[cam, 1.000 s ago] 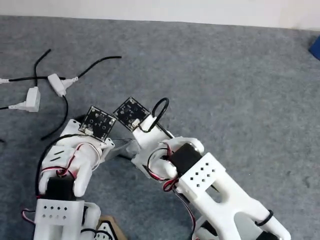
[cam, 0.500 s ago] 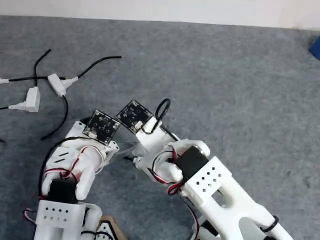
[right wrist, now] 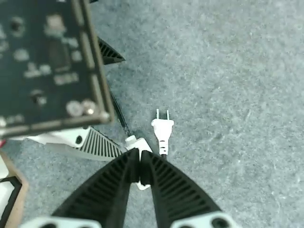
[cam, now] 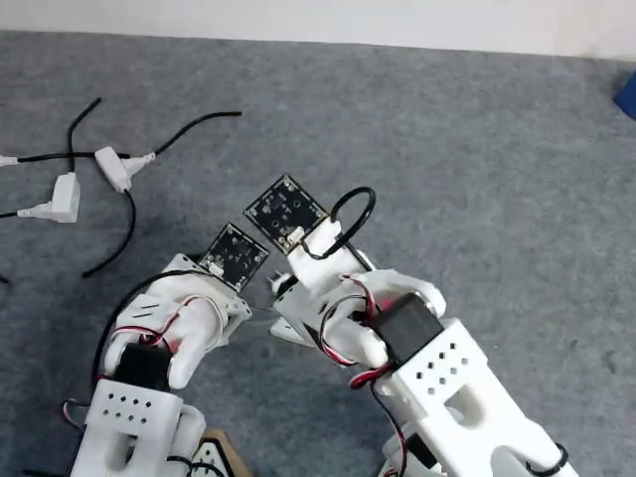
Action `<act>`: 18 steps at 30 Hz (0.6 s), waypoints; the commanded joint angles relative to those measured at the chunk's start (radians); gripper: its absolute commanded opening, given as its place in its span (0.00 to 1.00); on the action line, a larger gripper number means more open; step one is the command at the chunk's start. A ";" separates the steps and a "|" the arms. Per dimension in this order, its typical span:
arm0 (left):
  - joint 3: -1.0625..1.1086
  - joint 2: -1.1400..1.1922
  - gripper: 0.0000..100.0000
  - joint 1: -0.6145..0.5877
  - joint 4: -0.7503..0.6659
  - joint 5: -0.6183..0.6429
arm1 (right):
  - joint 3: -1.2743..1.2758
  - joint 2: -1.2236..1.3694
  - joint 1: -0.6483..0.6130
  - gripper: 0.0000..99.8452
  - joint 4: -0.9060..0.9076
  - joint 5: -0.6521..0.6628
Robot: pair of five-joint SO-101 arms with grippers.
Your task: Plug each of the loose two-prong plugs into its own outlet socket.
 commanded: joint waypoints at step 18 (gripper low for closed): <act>-0.131 -0.007 0.45 -0.372 -0.041 0.002 | 0.108 0.294 0.024 0.17 -0.199 0.282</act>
